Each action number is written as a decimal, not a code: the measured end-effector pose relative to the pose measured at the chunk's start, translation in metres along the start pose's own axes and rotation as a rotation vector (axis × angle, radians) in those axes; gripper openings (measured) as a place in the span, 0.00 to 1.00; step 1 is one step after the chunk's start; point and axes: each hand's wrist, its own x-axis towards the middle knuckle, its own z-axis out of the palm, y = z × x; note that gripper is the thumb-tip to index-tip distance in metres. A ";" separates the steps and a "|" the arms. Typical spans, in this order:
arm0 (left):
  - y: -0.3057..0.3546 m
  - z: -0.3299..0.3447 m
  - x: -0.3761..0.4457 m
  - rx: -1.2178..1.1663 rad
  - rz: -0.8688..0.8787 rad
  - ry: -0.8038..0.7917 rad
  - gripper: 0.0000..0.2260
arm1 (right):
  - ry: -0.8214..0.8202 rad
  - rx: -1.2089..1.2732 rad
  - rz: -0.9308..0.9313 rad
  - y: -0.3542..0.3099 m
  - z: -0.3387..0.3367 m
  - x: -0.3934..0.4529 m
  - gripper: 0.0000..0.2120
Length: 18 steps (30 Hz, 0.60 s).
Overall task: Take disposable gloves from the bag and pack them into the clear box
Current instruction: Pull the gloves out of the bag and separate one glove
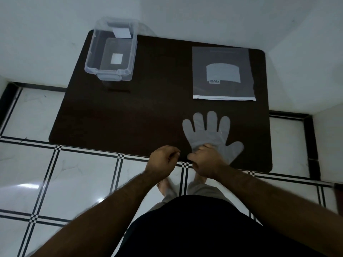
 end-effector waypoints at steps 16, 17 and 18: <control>0.051 0.021 0.050 -1.033 -0.836 -0.065 0.11 | 0.432 1.038 0.773 -0.005 -0.025 -0.008 0.12; 0.052 0.023 0.052 -1.054 -0.852 -0.067 0.12 | 0.425 1.052 0.780 -0.004 -0.025 -0.009 0.12; 0.052 0.024 0.055 -1.073 -0.866 -0.073 0.11 | 0.414 1.070 0.786 -0.004 -0.026 -0.009 0.13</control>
